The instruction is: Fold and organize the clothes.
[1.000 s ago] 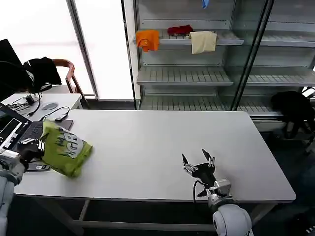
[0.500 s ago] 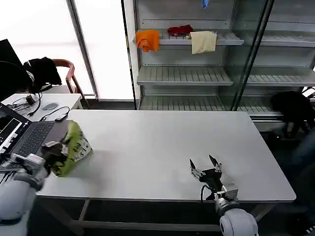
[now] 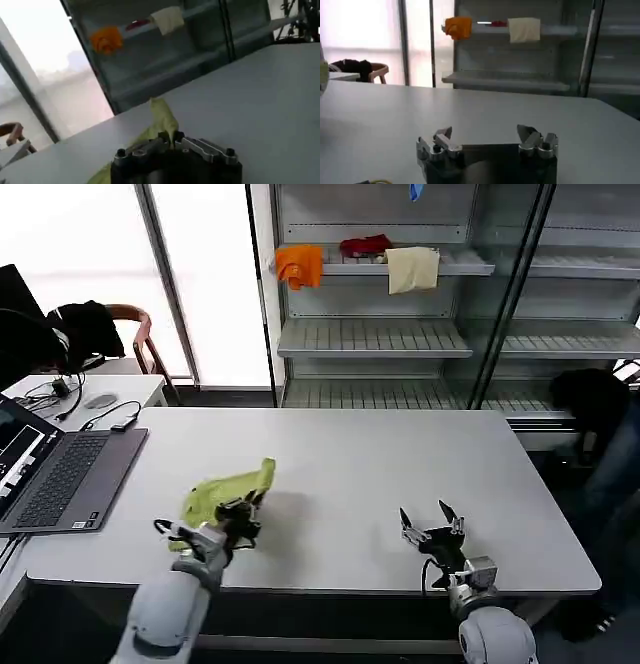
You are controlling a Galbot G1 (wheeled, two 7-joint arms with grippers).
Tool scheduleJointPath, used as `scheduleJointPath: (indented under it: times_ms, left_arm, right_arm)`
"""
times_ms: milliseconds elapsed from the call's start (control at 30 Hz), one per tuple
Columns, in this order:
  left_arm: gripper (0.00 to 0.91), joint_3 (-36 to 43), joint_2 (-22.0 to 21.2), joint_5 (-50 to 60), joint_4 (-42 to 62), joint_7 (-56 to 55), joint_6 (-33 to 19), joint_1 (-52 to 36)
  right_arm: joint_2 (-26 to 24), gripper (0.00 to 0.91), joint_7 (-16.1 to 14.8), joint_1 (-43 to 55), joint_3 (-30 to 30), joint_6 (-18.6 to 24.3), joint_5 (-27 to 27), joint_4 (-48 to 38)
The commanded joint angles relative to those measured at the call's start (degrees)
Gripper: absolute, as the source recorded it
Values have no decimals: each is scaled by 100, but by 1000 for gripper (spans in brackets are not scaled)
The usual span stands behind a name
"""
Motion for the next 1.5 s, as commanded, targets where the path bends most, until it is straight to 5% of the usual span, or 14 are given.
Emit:
scheduleJointPath:
  times_ms: [33,633,700,733,1067,1200,1500]
  left_arm:
    - [30,1150,-733,-75,1113,-633,47,-749]
    - [81,1939,-1244,-357,2498,-1166,-224,-1786]
    - [786,1975,-1253,-356,2455,-1162,-213,-1740]
    - [907,2007,-1241,-357,2395,-1161,-216,-1700]
    - [907,2174,-1016,-996,1439,-1496,-183,-1556]
    - [907,2007,-751,-1569,830,-1629,-61,-1737]
    - [907,601,79,-1775,475,-1389,-206,-1555]
  right_arm:
    - [61,907,-8,49,-8,-43,-66,-18]
    - [334,907,98,504,-161,-740,20,265]
    - [340,907,95,549,-136,-876,256,300]
    - [340,907,92,566,-123,-911,341,313]
    - [555,907,283,820,-182,-1713,1371,302]
    - [692,907,406,895,-386,-1719,1531,134]
    - [748,907,1065,1064,-979,-1717,1868,-436]
